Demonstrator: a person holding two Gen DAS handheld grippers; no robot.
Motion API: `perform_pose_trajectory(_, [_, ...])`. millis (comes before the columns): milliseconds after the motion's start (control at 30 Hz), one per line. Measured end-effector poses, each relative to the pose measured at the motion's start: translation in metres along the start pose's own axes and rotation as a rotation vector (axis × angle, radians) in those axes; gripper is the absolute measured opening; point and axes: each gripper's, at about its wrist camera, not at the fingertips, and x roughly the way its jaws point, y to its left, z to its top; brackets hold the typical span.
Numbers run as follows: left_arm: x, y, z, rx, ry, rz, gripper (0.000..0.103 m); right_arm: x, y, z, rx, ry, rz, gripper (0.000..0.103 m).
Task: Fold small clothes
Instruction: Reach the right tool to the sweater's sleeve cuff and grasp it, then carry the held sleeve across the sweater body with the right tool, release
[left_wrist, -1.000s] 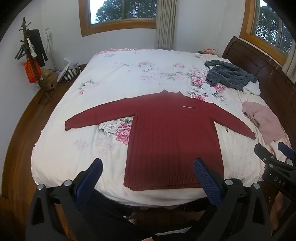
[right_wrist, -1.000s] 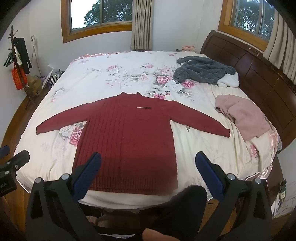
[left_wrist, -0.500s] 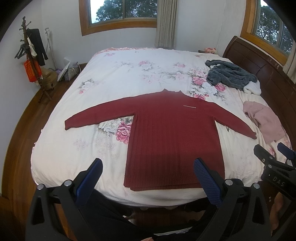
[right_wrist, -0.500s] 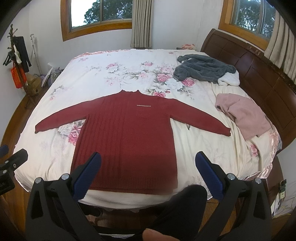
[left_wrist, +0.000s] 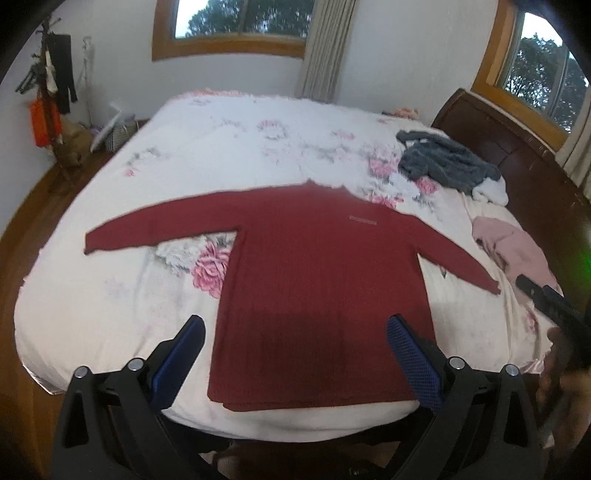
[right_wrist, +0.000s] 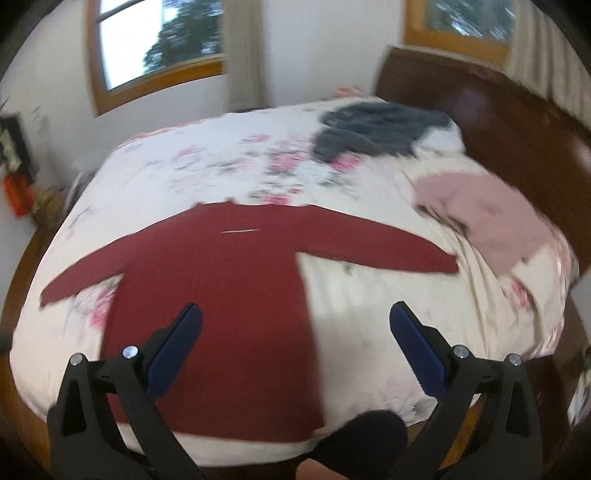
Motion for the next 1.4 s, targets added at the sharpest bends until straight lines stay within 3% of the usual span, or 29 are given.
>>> perform_pose_trajectory(100, [0.014, 0.0, 0.002, -0.021, 0.037, -0.005, 0.099, 0.042, -0.066, 0.002, 0.203, 0.057, 0.031, 0.096])
perform_pose_trajectory(167, [0.02, -0.003, 0.002, -0.029, 0.05, -0.02, 0.099, 0.066, -0.105, -0.001, 0.328, 0.083, 0.048, 0.081])
perform_pose_trajectory(200, [0.022, -0.005, 0.002, -0.027, 0.047, -0.024, 0.099, 0.086, -0.136, -0.005, 0.432, 0.119, 0.065, 0.067])
perform_pose_trajectory(300, [0.024, -0.016, 0.0, -0.02, 0.034, -0.058, 0.099, 0.126, -0.197, -0.016, 0.656, 0.158, 0.12, 0.055])
perform_pose_trajectory(433, [0.029, -0.028, 0.004, -0.024, 0.016, -0.118, 0.099, 0.182, -0.277, -0.034, 0.967, 0.162, 0.228, 0.054])
perform_pose_trajectory(667, [0.045, -0.044, 0.018, 0.001, 0.031, -0.111, 0.099, 0.267, -0.369, -0.049, 1.351, 0.098, 0.36, 0.054])
perform_pose_trajectory(767, [0.054, -0.049, 0.022, 0.0, 0.05, -0.115, 0.099, 0.295, -0.386, -0.045, 1.406, 0.086, 0.365, 0.05])
perform_pose_trajectory(1000, [0.069, -0.061, 0.031, 0.002, 0.071, -0.135, 0.099, 0.331, -0.397, -0.045, 1.433, 0.099, 0.272, 0.048])
perform_pose_trajectory(1233, [0.085, -0.058, 0.031, -0.052, 0.137, -0.217, 0.099, 0.342, -0.4, -0.047, 1.406, 0.099, 0.251, 0.047])
perform_pose_trajectory(1333, [0.092, -0.051, 0.03, -0.092, 0.177, -0.248, 0.099, 0.344, -0.399, -0.043, 1.375, 0.104, 0.235, 0.033])
perform_pose_trajectory(1400, [0.097, -0.042, 0.03, -0.13, 0.208, -0.269, 0.099, 0.34, -0.397, -0.039, 1.351, 0.099, 0.217, 0.012])
